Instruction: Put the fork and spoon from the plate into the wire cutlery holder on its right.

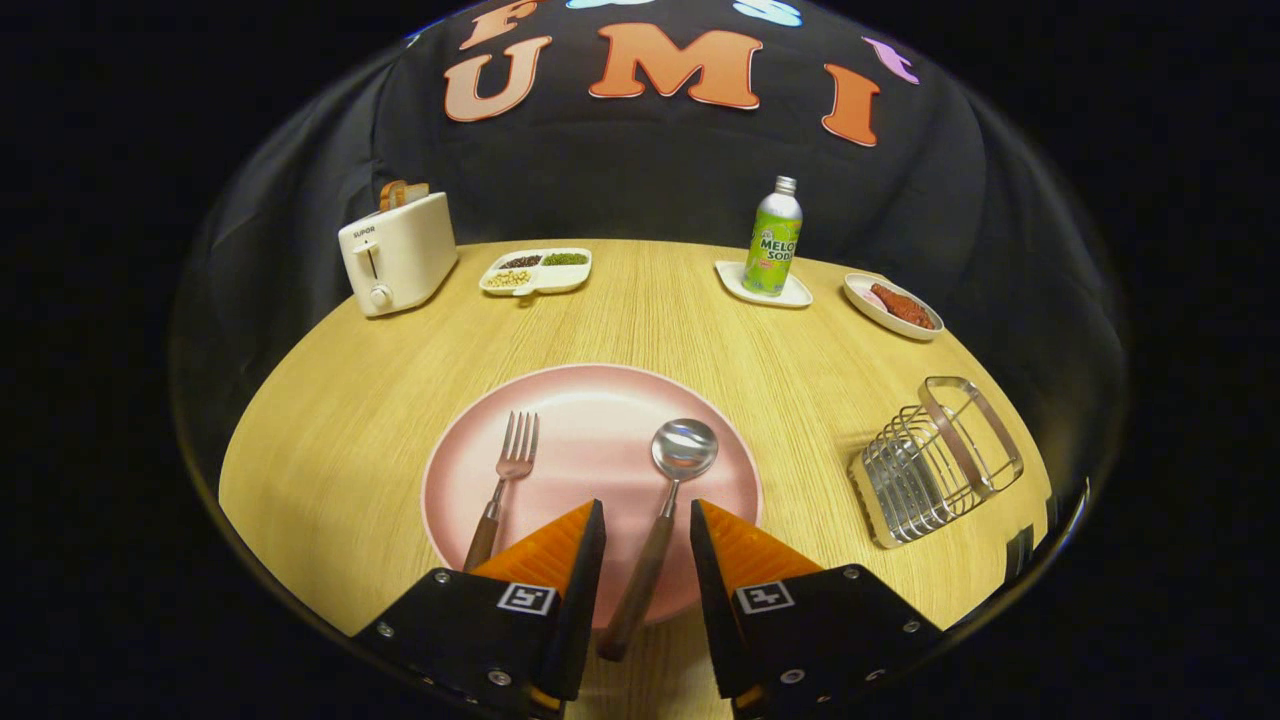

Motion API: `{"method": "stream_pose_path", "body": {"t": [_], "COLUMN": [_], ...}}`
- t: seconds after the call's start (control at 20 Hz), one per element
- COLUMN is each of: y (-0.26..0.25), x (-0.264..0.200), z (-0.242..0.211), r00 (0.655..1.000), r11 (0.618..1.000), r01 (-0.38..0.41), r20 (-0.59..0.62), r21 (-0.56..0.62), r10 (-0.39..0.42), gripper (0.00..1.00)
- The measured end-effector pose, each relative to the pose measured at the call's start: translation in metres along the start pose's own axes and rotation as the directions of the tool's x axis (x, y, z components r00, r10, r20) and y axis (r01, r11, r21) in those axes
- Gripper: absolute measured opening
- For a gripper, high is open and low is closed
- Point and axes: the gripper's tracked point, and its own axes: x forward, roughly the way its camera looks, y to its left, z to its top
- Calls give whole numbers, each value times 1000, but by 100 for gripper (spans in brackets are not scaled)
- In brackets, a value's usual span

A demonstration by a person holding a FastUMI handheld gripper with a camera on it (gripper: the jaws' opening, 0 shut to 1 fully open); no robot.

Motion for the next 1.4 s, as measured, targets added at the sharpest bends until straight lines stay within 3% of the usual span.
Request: {"method": "stream_pose_path", "body": {"t": [0.3, 0.55, 1.4], "y": [-2, -6, -48], "x": [10, 12, -60], "z": [-9, -2, 48], "r00": [999, 999, 991], "r11": [1000, 1000, 991], "r01": [10, 21, -123], "r20": [-43, -40, -41], "r21": [0, -9, 59], "r10": [-10, -21, 125], "gripper": [34, 8, 5]}}
